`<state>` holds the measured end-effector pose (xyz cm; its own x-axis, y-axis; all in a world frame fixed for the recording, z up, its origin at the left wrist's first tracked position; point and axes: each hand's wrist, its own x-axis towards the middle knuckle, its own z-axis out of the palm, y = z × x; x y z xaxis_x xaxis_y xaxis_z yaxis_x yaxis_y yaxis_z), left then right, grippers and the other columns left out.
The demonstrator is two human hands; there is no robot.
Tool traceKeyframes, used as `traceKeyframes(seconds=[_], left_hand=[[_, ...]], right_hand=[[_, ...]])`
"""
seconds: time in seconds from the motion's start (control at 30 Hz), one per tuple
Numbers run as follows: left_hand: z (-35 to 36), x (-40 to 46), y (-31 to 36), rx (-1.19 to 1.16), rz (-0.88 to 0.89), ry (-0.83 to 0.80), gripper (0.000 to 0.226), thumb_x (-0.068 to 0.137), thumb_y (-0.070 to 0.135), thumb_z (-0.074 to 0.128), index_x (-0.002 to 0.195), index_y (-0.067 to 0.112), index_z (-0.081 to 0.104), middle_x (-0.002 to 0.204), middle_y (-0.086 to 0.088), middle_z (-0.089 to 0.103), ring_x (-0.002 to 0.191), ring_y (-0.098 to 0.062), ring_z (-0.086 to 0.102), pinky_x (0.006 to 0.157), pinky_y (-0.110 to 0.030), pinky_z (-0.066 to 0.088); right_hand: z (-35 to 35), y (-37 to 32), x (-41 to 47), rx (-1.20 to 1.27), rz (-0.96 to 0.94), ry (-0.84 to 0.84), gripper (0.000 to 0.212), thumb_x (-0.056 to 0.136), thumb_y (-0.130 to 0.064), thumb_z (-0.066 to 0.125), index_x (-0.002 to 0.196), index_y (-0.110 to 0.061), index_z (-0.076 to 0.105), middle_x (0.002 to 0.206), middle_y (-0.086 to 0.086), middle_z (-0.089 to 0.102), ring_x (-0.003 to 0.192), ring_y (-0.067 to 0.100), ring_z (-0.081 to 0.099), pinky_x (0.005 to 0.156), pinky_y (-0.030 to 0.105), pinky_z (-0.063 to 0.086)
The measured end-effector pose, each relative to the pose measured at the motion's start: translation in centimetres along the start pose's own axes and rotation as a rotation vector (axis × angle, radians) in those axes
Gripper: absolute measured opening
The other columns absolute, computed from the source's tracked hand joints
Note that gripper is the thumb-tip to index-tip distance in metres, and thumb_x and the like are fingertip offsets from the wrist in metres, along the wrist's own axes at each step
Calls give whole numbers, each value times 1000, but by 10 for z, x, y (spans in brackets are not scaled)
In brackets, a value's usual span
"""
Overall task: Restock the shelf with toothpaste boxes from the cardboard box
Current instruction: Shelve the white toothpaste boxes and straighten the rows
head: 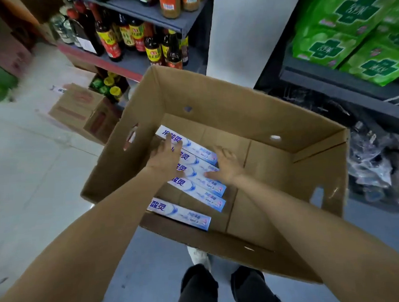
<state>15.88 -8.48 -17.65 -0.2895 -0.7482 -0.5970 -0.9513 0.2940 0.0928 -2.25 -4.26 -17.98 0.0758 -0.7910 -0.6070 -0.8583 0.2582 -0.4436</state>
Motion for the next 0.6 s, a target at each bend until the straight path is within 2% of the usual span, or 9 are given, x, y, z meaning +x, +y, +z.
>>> traceKeyframes(seconds=[0.07, 0.13, 0.23, 0.3, 0.37, 0.43, 0.6], left_hand=[[10, 5, -3, -138, -23, -47, 104, 82, 42, 68, 152, 21, -5, 155, -14, -24, 143, -38, 13, 112, -48, 25], [17, 9, -6, -248, -21, -38, 105, 81, 37, 71, 151, 24, -6, 153, -11, -29, 141, -37, 21, 110, -46, 32], [22, 12, -10, -382, -16, 1, 109, 76, 29, 78, 151, 30, -1, 153, -4, -30, 144, -34, 14, 112, -44, 32], [24, 14, -11, -426, -10, 17, 111, 73, 28, 80, 151, 31, 1, 154, -1, -28, 144, -34, 12, 111, -44, 33], [25, 15, -11, -427, -7, 23, 112, 72, 28, 81, 151, 32, 1, 154, 0, -28, 143, -34, 12, 111, -43, 34], [24, 14, -11, -408, -8, 16, 113, 72, 29, 81, 150, 33, -1, 153, 0, -29, 143, -34, 12, 110, -42, 34], [22, 14, -9, -322, -13, -30, 119, 72, 32, 80, 149, 33, -10, 152, -3, -34, 139, -37, 20, 107, -43, 35]], right_hand=[[10, 1, 8, 19, 25, -53, 90, 87, -35, 65, 151, -14, 5, 156, 12, 16, 142, 28, 19, 115, 32, 17], [15, 5, 14, 105, 56, -56, 88, 86, -30, 66, 151, -20, 8, 148, 12, 28, 133, 28, 35, 109, 33, 29], [12, 15, 17, 197, 41, -32, 80, 84, -29, 69, 148, -27, 22, 132, 1, 41, 123, 20, 44, 104, 33, 37], [10, 21, 17, 196, 21, 16, 74, 81, -30, 71, 144, -27, 32, 132, 2, 47, 122, 22, 47, 102, 40, 41], [10, 22, 15, 161, 8, 33, 75, 82, -29, 71, 144, -28, 29, 134, 6, 46, 119, 24, 49, 99, 42, 44], [11, 22, 14, 127, -9, 31, 83, 82, -27, 70, 147, -28, 19, 135, 7, 41, 116, 25, 50, 97, 38, 44], [14, 9, 18, -95, -98, -15, 97, 79, -27, 70, 150, -19, 5, 145, 5, 25, 129, 27, 36, 104, 36, 38]])
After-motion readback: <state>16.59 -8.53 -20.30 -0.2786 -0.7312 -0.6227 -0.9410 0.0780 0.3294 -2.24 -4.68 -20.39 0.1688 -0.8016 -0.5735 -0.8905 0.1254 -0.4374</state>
